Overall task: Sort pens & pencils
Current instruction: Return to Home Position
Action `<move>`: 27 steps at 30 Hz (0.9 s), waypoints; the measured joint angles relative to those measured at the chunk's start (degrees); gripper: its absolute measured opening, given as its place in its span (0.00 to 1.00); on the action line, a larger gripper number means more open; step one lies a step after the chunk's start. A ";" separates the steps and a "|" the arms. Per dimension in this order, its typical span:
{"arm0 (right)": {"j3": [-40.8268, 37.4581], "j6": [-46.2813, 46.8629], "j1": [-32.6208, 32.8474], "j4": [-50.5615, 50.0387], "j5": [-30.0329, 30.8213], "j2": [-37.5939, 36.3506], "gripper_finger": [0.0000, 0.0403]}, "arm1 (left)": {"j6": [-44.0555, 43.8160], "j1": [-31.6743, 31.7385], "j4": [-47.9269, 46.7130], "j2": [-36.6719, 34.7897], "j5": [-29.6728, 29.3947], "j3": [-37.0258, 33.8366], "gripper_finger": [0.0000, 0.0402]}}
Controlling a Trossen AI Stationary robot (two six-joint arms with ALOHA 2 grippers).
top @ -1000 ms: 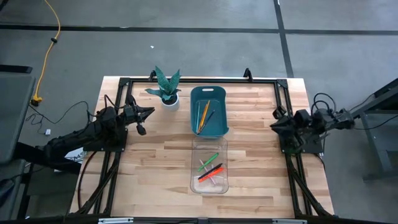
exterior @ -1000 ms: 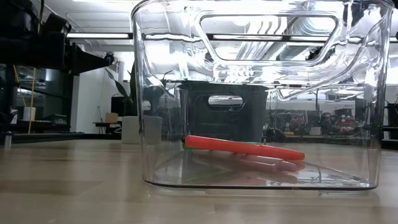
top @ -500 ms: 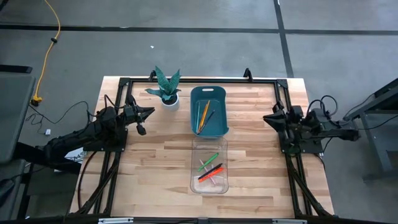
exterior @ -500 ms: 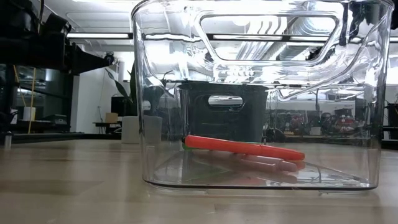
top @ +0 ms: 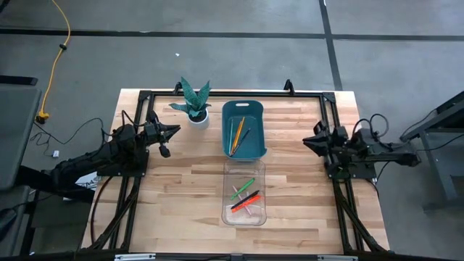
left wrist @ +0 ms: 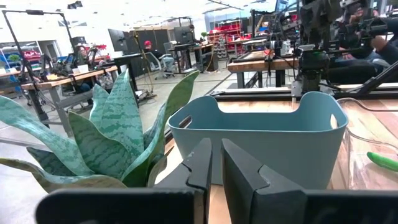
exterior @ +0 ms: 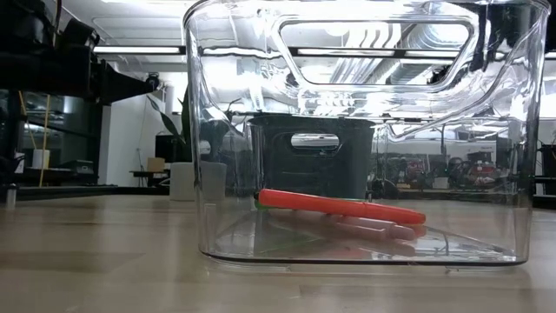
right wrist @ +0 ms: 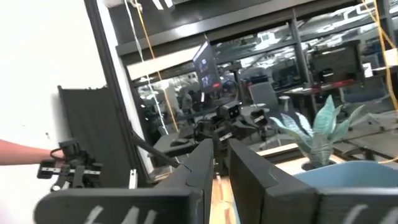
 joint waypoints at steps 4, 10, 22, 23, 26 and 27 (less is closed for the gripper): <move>-4.11 0.80 0.02 5.94 -0.71 0.02 0.10 | 0.00 0.00 0.00 0.00 0.00 0.00 0.06; -7.37 1.77 0.02 9.00 -1.40 0.09 0.10 | 0.00 0.00 0.02 0.00 0.00 0.00 0.06; -7.37 1.85 0.02 0.02 -2.91 0.07 0.10 | 0.00 0.00 0.02 0.00 0.00 0.00 0.06; -7.37 1.87 0.02 -0.41 -3.43 0.07 0.10 | 0.00 0.00 0.02 0.00 0.00 0.00 0.06; -7.39 1.84 0.02 -1.58 -4.72 0.07 0.10 | 0.00 0.00 0.01 0.00 0.00 0.00 0.06; -7.39 1.86 0.02 -2.47 -5.09 0.07 0.10 | 0.00 0.00 0.02 0.00 0.00 0.00 0.06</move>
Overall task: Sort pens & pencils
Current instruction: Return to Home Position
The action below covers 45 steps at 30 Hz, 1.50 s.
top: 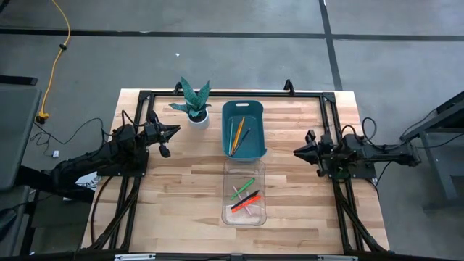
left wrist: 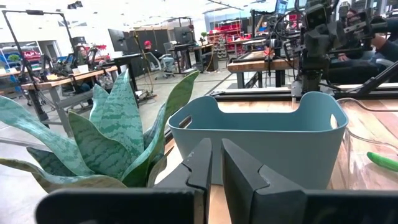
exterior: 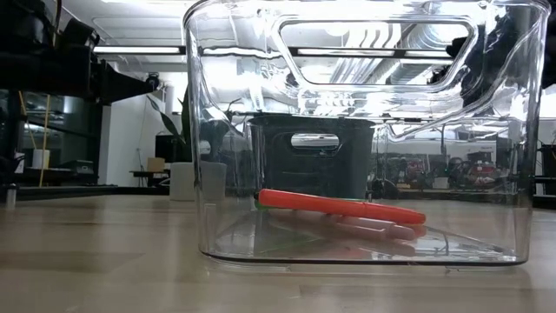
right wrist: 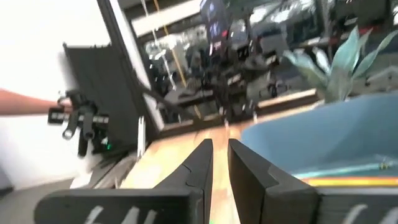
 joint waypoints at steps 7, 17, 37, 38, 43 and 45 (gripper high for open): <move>0.00 1.34 0.12 -5.25 -1.67 0.09 0.10 | 0.00 0.00 0.00 0.00 0.00 0.00 0.06; -0.02 3.28 0.31 -5.30 -0.80 0.07 0.10 | 0.02 0.00 0.00 -0.01 0.00 0.00 0.06; -0.04 0.89 0.28 -5.71 1.86 0.07 0.10 | 0.00 0.00 -0.01 0.00 0.00 0.00 0.06; -0.04 0.89 0.28 -5.71 1.86 0.07 0.10 | 0.00 0.00 0.00 -0.01 0.01 0.00 0.06; -0.04 0.89 0.28 -5.71 1.88 0.07 0.10 | 0.01 0.00 -0.01 0.00 0.00 0.00 0.06; -0.04 0.89 0.28 -5.71 1.88 0.07 0.10 | 0.00 0.00 -0.02 0.00 0.00 0.00 0.06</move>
